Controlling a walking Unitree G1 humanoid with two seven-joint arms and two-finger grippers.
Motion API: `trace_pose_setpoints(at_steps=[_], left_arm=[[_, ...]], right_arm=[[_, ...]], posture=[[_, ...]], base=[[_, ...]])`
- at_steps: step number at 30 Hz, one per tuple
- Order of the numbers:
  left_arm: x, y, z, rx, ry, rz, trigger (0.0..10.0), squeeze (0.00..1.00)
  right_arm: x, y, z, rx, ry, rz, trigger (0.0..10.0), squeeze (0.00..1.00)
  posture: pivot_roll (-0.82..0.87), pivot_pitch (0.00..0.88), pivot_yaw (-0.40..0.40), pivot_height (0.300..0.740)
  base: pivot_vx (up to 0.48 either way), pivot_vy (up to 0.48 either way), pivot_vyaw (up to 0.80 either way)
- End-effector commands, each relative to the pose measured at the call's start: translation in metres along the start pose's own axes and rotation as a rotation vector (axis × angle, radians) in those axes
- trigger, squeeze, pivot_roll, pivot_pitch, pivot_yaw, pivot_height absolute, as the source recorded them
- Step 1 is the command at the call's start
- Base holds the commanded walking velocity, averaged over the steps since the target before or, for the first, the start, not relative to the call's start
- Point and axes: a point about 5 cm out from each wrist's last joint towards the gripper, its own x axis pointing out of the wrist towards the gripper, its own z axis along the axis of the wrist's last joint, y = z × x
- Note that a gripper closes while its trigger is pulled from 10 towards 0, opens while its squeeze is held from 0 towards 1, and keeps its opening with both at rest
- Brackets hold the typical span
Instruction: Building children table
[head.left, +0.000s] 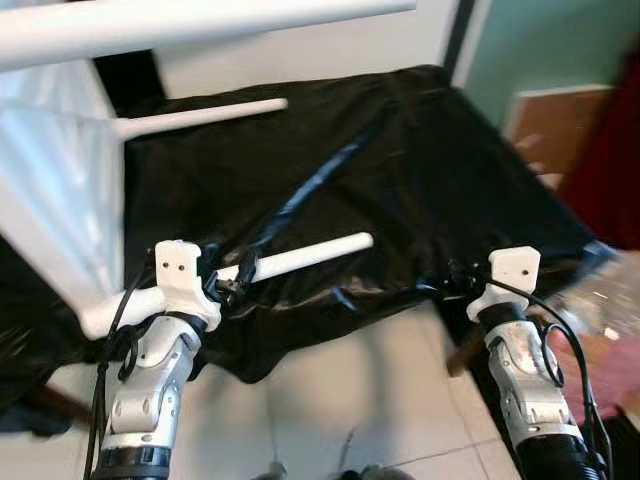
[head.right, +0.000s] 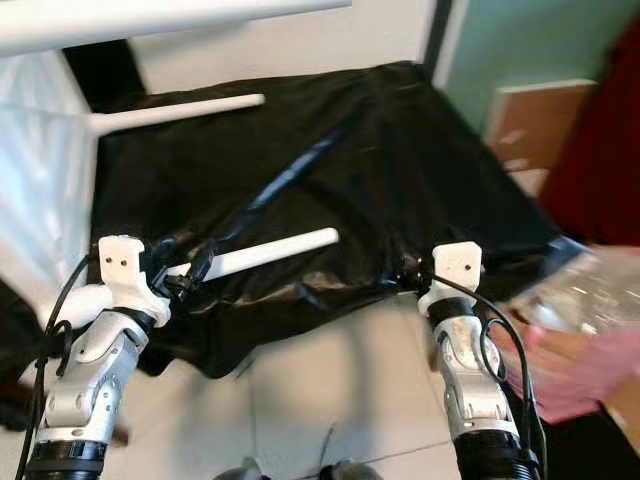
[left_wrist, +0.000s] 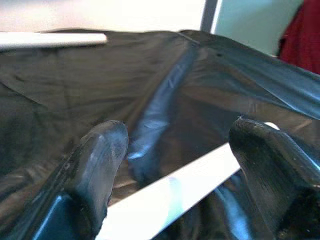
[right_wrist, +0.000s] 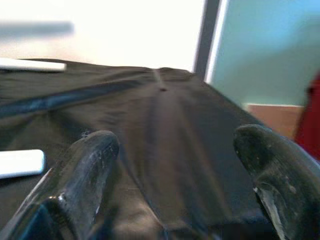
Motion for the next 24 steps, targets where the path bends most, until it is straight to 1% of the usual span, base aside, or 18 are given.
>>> trace_pose_setpoints(at_steps=[1,12,17,21,24], left_arm=[[-0.0009,0.0005,-0.0004,0.0,0.005,0.003,10.0,0.0],[-0.0027,0.0017,-0.0007,-0.02,0.002,0.018,10.0,0.0],[-0.0043,0.0019,-0.0012,-0.015,0.005,0.02,10.0,0.0],[-0.0045,0.0019,-0.0012,-0.012,0.004,0.019,10.0,0.0],[-0.0045,0.0017,-0.001,-0.008,0.004,0.014,10.0,0.0]], right_arm=[[-0.0005,0.0007,-0.0004,0.0,0.002,0.007,10.0,0.0],[-0.0014,0.0016,-0.0001,-0.002,-0.001,0.015,10.0,0.0],[-0.0014,0.0035,0.0004,-0.033,-0.002,0.038,10.0,0.0],[-0.0016,0.0042,0.0004,-0.038,-0.003,0.043,10.0,0.0],[-0.0017,0.0051,0.0002,-0.042,-0.001,0.051,10.0,0.0]], posture=[[-0.04,0.06,0.01,0.74],[-0.04,0.059,0.008,0.74],[-0.04,0.057,0.007,0.74],[-0.03,0.056,0.007,0.74],[-0.03,0.056,0.007,0.74]], base=[[0.0,0.0,0.0],[0.0,0.0,0.0],[0.0,0.0,0.0],[0.0,0.0,0.0],[0.0,0.0,0.8]])
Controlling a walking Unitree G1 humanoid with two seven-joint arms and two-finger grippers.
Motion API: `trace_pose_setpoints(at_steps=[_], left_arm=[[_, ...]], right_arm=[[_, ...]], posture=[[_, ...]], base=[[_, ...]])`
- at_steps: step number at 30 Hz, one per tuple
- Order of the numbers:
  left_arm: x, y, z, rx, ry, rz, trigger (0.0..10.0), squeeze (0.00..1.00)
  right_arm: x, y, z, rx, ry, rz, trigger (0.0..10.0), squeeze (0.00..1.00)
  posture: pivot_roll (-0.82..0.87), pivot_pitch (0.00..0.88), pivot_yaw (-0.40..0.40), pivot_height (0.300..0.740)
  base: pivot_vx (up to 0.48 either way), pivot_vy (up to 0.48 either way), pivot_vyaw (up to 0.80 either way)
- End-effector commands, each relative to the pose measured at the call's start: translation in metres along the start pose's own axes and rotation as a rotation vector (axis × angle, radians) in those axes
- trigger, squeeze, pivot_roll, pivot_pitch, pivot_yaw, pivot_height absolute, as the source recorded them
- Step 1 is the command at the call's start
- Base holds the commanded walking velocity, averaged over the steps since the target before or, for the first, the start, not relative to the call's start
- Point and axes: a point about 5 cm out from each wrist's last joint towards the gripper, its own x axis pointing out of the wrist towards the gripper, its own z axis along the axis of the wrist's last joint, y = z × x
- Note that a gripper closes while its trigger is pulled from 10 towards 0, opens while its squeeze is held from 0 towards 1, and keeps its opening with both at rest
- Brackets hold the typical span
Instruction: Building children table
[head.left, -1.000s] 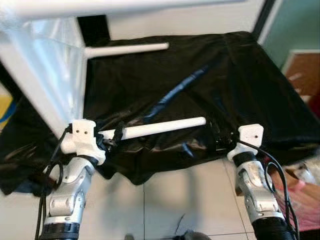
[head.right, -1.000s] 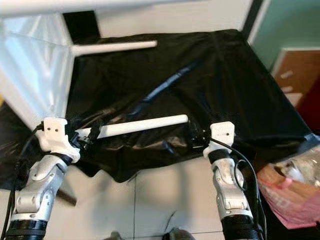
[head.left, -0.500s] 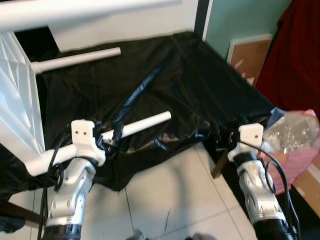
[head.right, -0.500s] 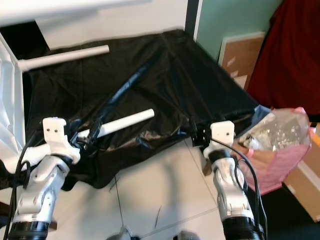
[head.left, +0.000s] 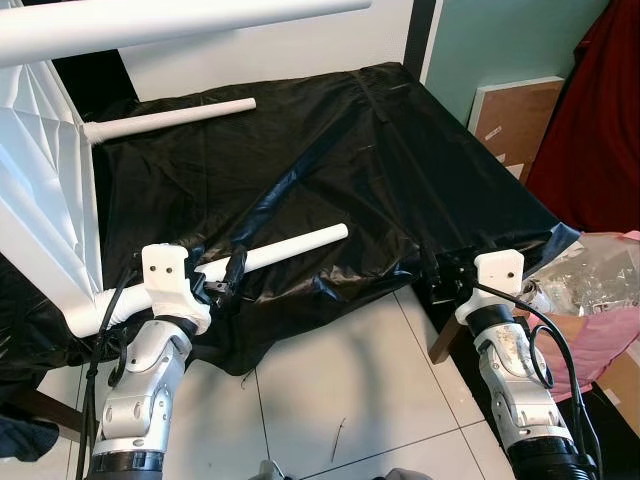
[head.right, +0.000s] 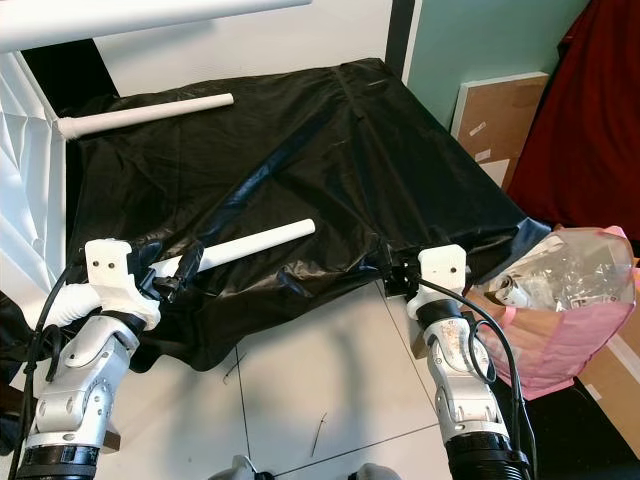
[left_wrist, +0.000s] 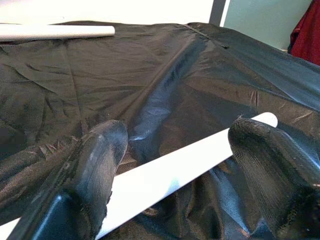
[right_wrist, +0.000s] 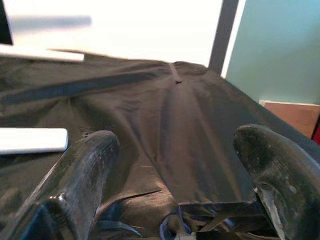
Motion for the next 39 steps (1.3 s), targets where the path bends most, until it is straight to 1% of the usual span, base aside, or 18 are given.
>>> trace_pose_setpoints(at_steps=[1,8,14,17,22,26,29,32,36,39], left_arm=[[-0.0037,0.0022,-0.0014,0.006,0.014,0.003,10.0,0.0],[-0.0052,0.0035,-0.0004,0.003,0.01,0.0,10.0,0.0],[-0.0065,0.0049,-0.0011,-0.008,0.017,-0.001,10.0,0.0],[-0.0068,0.005,-0.0011,-0.011,0.018,-0.001,10.0,0.0],[-0.0076,0.0053,-0.0008,-0.012,0.019,-0.002,10.0,0.0],[-0.0086,0.0045,-0.0007,-0.012,0.02,-0.007,10.0,0.0],[-0.0089,0.0041,-0.0011,-0.014,0.022,-0.01,10.0,0.0],[-0.0095,0.0037,-0.0018,-0.02,0.028,-0.013,10.0,0.0],[-0.0095,0.0047,-0.0017,-0.026,0.033,-0.01,10.0,0.0],[-0.0099,0.0054,-0.0016,-0.025,0.035,-0.009,10.0,0.0]], right_arm=[[0.0008,0.0036,0.0018,-0.008,-0.011,0.021,10.0,0.0],[-0.0004,0.0057,0.0011,-0.004,-0.013,0.033,10.0,0.0],[-0.0007,0.005,0.0008,0.029,-0.017,0.028,10.0,0.0],[-0.0006,0.0048,0.001,0.029,-0.019,0.028,10.0,0.0],[0.0002,0.0059,0.0016,0.005,-0.021,0.044,10.0,0.0],[0.0009,0.0073,0.0022,-0.034,-0.024,0.058,10.0,0.0],[0.0011,0.0075,0.002,-0.034,-0.022,0.058,10.0,0.0],[0.0007,0.0076,0.0014,-0.018,-0.02,0.055,10.0,0.0],[-0.0006,0.0064,0.0009,0.014,-0.021,0.042,10.0,0.0],[-0.0008,0.0061,0.0008,0.019,-0.021,0.038,10.0,0.0]], posture=[[-0.03,0.056,0.007,0.74],[-0.03,0.047,0.008,0.74],[-0.03,0.04,0.007,0.74],[-0.03,0.04,0.007,0.74],[-0.02,0.041,0.004,0.74],[-0.02,0.042,0.004,0.74],[-0.02,0.044,0.005,0.74],[-0.02,0.047,0.006,0.74],[-0.02,0.054,0.01,0.74],[-0.02,0.054,0.01,0.74]], base=[[0.0,0.0,0.8],[0.0,0.0,0.8],[0.0,0.0,0.0],[0.0,0.0,0.0],[0.0,0.0,0.08],[0.0,0.0,0.8],[0.0,0.0,0.8],[0.0,0.0,0.8],[0.0,0.0,0.0],[0.0,0.0,0.0]])
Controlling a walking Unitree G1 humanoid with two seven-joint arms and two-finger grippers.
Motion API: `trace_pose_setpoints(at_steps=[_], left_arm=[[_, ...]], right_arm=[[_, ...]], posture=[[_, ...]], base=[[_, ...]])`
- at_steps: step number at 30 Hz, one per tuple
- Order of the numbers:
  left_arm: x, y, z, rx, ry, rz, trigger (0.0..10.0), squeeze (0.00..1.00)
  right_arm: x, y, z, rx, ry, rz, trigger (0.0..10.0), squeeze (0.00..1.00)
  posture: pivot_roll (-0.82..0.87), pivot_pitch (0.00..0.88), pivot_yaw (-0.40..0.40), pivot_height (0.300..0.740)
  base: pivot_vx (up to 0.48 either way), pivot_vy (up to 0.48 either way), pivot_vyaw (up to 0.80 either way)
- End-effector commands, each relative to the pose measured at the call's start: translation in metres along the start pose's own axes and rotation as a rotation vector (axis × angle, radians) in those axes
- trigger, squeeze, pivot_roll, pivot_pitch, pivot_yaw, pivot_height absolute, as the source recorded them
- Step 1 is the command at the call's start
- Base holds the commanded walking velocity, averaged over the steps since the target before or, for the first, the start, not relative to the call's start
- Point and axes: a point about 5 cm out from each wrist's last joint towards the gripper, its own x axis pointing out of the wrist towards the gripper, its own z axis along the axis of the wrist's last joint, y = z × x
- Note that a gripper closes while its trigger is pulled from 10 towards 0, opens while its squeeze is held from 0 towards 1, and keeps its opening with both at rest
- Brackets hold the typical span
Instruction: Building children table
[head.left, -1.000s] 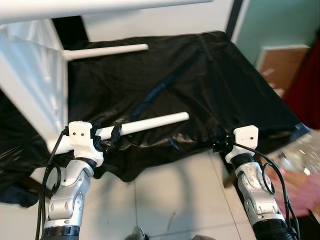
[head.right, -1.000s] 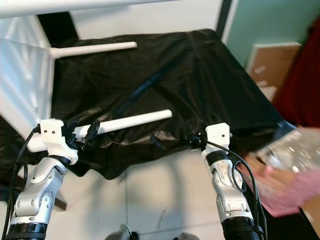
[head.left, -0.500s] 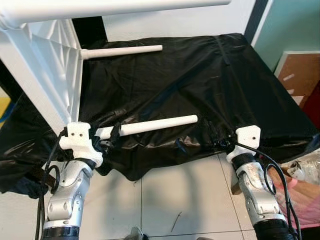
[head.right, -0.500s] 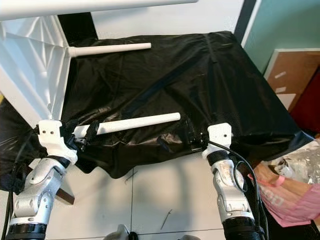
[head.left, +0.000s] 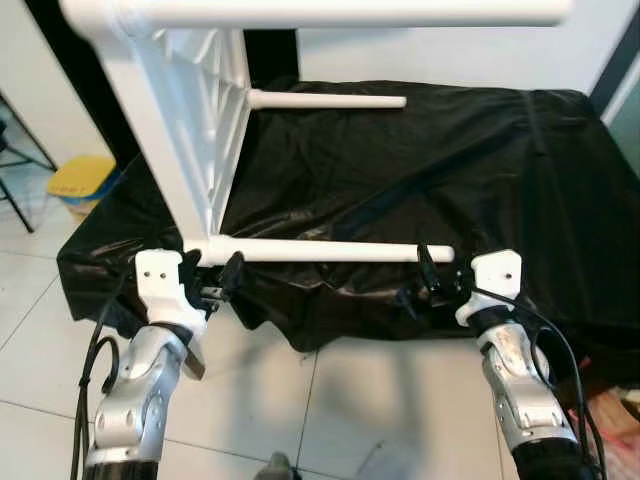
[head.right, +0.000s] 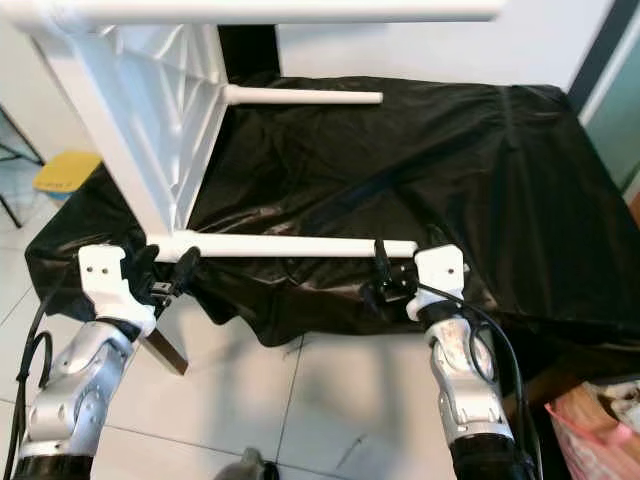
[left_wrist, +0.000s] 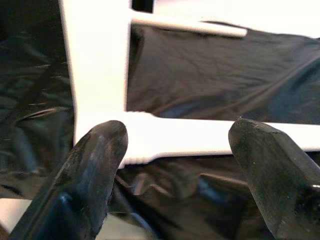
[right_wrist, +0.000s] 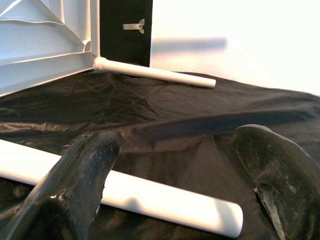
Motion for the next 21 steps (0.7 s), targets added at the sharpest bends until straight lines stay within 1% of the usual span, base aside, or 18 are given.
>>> trace_pose_setpoints(at_steps=[1,12,17,21], left_arm=[[0.0017,-0.0054,0.0009,-0.007,0.0,-0.038,10.0,0.0],[0.0018,-0.0049,0.0012,-0.012,0.005,-0.033,10.0,0.0],[0.0015,-0.0045,0.0013,-0.005,0.006,-0.03,10.0,0.0],[0.0019,-0.0031,0.002,0.026,0.011,-0.031,10.0,0.0]], right_arm=[[-0.0043,-0.0055,-0.0031,-0.005,0.015,-0.011,10.0,0.0],[-0.0039,-0.0063,-0.0034,-0.006,0.015,-0.02,10.0,0.0],[-0.0039,-0.0064,-0.0034,-0.006,0.016,-0.021,10.0,0.0],[-0.0038,-0.0066,-0.0036,-0.007,0.017,-0.028,10.0,0.0]], posture=[[-0.02,0.054,0.01,0.74],[-0.02,0.061,0.011,0.74],[-0.02,0.061,0.011,0.74],[-0.02,0.064,0.011,0.74]], base=[[0.0,0.0,0.0],[0.0,0.327,0.0],[0.0,0.0,0.0],[0.0,0.0,0.0]])
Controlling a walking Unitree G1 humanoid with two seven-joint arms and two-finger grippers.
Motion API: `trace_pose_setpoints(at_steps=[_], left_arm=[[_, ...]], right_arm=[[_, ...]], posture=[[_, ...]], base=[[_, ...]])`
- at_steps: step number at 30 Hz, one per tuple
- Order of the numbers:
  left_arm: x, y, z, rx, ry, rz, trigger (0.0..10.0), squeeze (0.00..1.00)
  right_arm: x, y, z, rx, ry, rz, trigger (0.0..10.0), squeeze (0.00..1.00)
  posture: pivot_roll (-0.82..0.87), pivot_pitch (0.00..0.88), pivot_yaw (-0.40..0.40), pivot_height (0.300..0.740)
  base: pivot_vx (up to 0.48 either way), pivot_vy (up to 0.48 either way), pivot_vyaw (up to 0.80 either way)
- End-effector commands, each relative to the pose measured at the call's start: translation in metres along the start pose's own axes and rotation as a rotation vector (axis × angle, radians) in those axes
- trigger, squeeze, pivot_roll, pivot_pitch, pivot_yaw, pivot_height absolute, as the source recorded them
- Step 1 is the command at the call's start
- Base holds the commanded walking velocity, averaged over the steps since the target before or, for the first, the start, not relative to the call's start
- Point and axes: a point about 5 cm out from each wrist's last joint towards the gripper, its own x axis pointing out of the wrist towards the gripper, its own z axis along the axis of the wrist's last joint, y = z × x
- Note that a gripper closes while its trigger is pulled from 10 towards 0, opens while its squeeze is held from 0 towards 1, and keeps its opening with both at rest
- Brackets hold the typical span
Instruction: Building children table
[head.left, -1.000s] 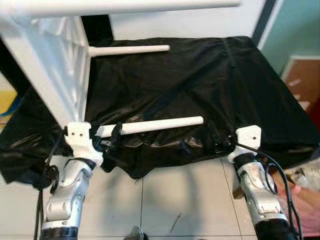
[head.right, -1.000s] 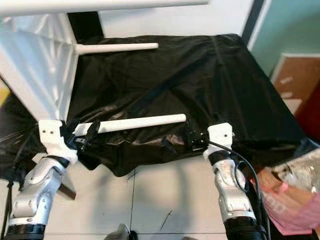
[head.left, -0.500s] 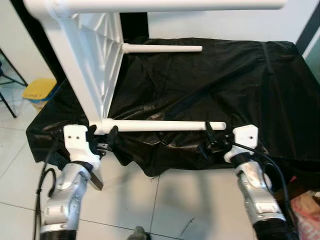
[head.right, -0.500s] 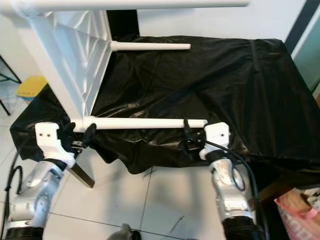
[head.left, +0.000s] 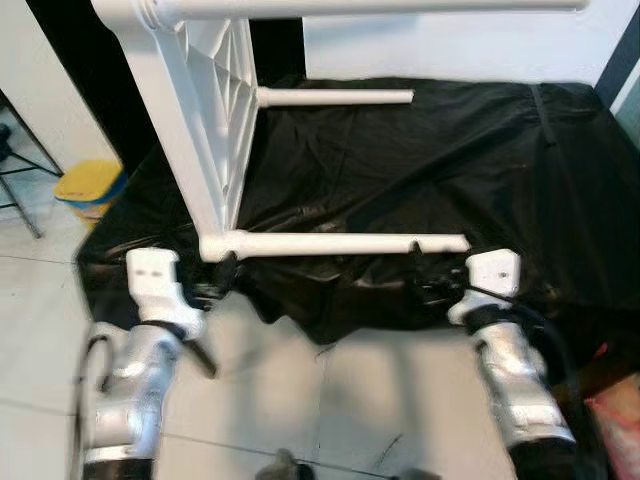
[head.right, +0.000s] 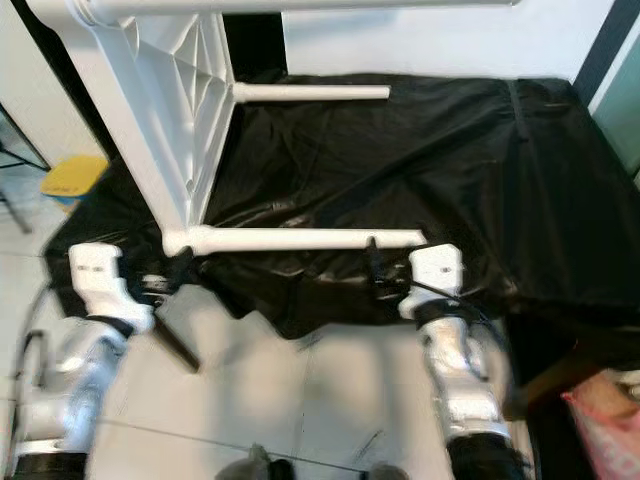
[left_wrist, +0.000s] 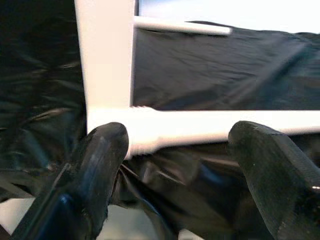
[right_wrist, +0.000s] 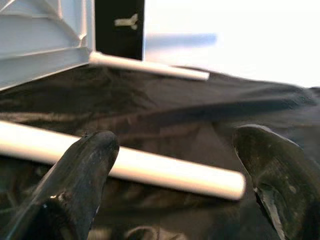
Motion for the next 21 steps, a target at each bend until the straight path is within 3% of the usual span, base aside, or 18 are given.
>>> trace_pose_setpoints(at_steps=[1,10,16,21], left_arm=[[0.0,0.002,0.002,0.025,0.005,0.003,10.0,0.0],[0.01,-0.003,0.004,0.041,0.026,-0.046,10.0,0.0],[0.029,-0.023,0.002,-0.074,0.1,-0.178,10.0,0.0],[0.037,-0.031,-0.002,-0.106,0.147,-0.232,10.0,0.0]], right_arm=[[0.001,0.002,0.001,0.006,-0.006,0.0,10.0,0.0],[0.004,0.0,0.003,0.012,-0.008,-0.028,10.0,0.0],[0.008,-0.002,0.009,-0.023,-0.021,-0.055,10.0,0.0],[0.009,-0.003,0.012,-0.03,-0.027,-0.062,10.0,0.0]], posture=[[-0.02,0.064,0.011,0.74],[-0.02,0.066,0.018,0.74],[-0.03,0.075,0.025,0.74],[-0.03,0.082,0.03,0.74]], base=[[0.0,0.0,0.0],[0.0,0.0,0.0],[0.0,0.0,0.0],[0.0,0.0,0.0]])
